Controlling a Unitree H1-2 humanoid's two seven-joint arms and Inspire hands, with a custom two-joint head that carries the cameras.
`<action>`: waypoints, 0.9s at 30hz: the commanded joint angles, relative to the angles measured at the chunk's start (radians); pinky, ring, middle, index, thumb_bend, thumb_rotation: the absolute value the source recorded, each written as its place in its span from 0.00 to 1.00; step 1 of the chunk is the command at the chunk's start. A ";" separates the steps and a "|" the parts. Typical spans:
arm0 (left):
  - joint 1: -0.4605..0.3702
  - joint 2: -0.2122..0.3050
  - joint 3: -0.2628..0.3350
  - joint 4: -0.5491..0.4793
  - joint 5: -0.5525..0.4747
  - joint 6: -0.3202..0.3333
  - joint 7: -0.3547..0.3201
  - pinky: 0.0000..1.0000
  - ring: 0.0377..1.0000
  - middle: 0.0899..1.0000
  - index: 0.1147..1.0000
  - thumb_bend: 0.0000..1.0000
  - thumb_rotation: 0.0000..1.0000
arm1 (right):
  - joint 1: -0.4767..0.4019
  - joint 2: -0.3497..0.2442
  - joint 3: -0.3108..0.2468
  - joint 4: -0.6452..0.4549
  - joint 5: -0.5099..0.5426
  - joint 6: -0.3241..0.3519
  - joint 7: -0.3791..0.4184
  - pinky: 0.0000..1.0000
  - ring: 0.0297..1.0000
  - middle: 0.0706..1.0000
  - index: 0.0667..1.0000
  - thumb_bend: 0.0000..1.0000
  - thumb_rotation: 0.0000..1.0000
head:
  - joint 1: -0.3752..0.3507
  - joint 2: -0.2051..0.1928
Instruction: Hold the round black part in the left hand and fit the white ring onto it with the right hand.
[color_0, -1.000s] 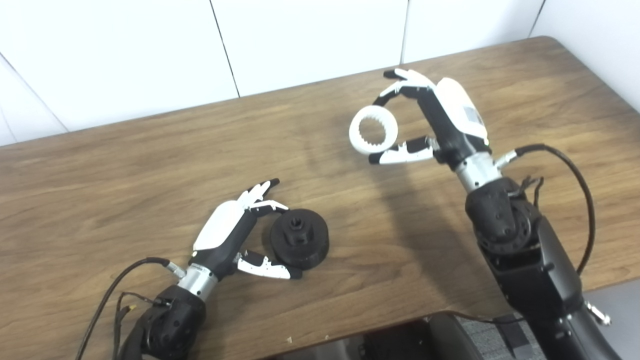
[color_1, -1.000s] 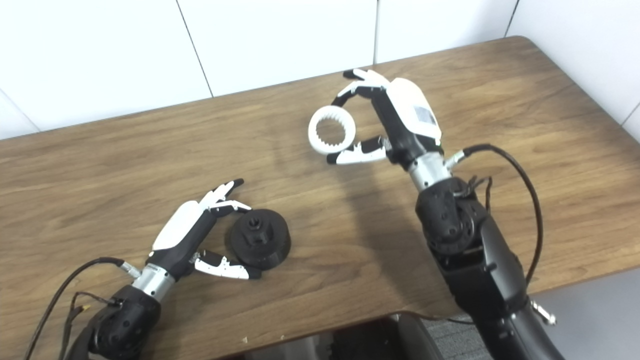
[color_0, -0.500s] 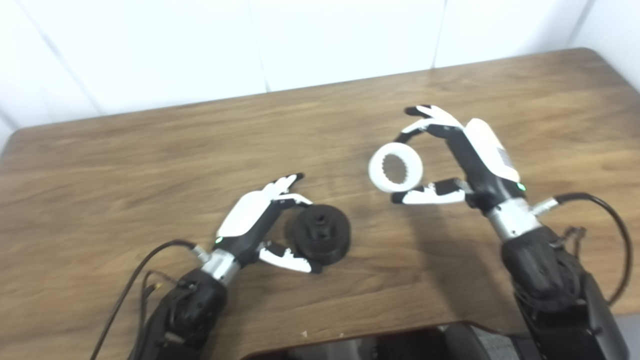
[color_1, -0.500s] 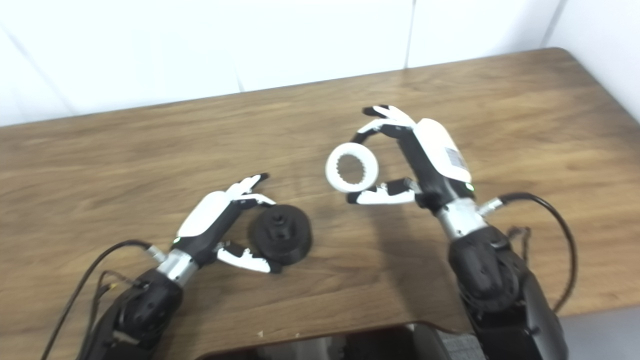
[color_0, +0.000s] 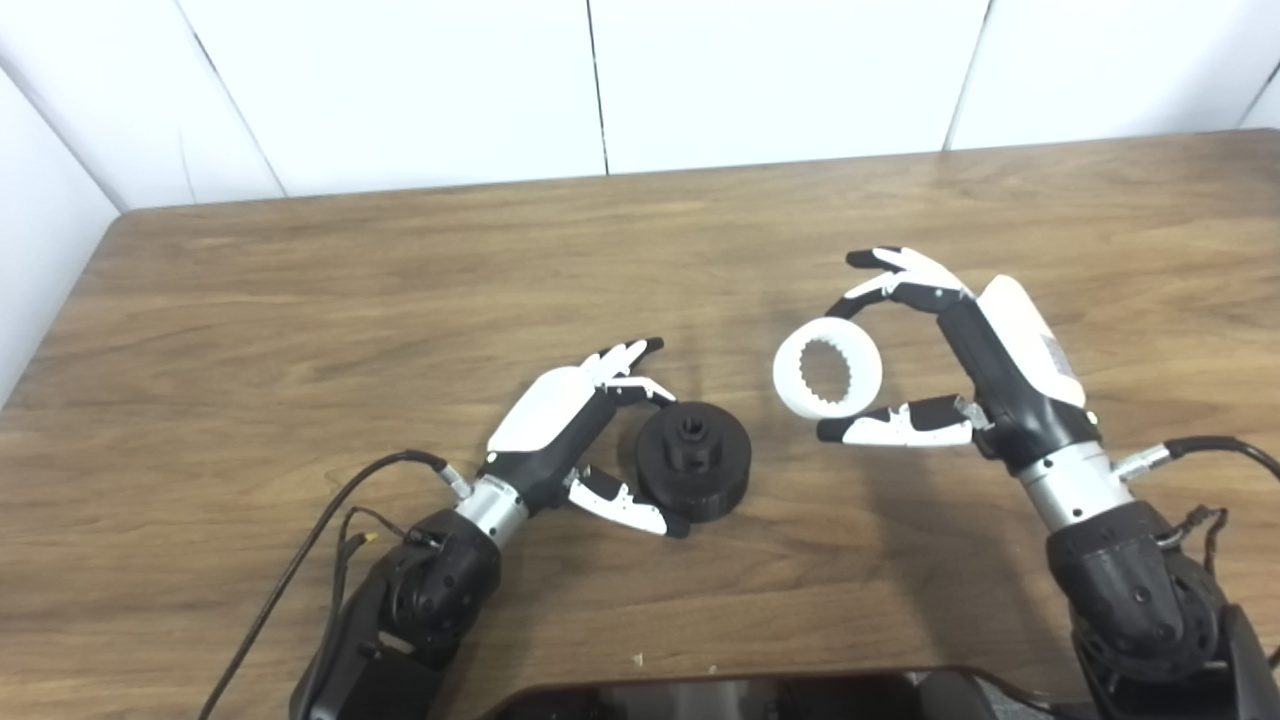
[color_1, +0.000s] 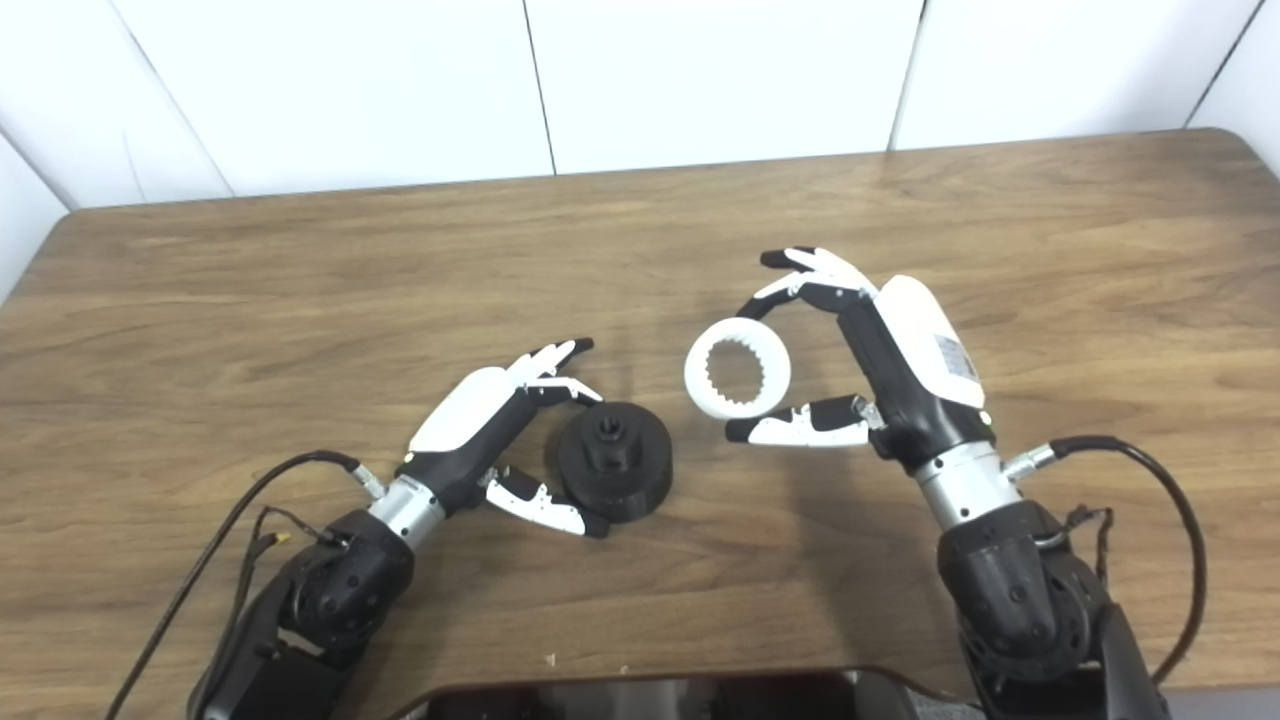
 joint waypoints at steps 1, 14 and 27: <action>-0.025 0.002 -0.008 -0.012 0.034 0.012 -0.005 1.00 1.00 1.00 0.55 0.95 0.34 | -0.032 0.007 0.003 -0.041 0.000 -0.021 0.010 0.79 0.91 0.84 0.45 0.52 0.16 | 0.001 0.002; -0.031 -0.003 -0.013 -0.007 0.040 0.014 -0.001 1.00 1.00 1.00 0.55 0.95 0.35 | -0.052 0.039 0.044 -0.004 -0.026 -0.028 0.039 0.73 0.89 0.83 0.45 0.52 0.16 | 0.008 0.006; -0.030 -0.007 -0.011 -0.011 0.043 0.019 -0.004 1.00 1.00 1.00 0.56 0.95 0.35 | -0.074 0.070 0.097 0.061 -0.046 -0.043 0.036 0.75 0.90 0.84 0.45 0.52 0.16 | 0.011 0.011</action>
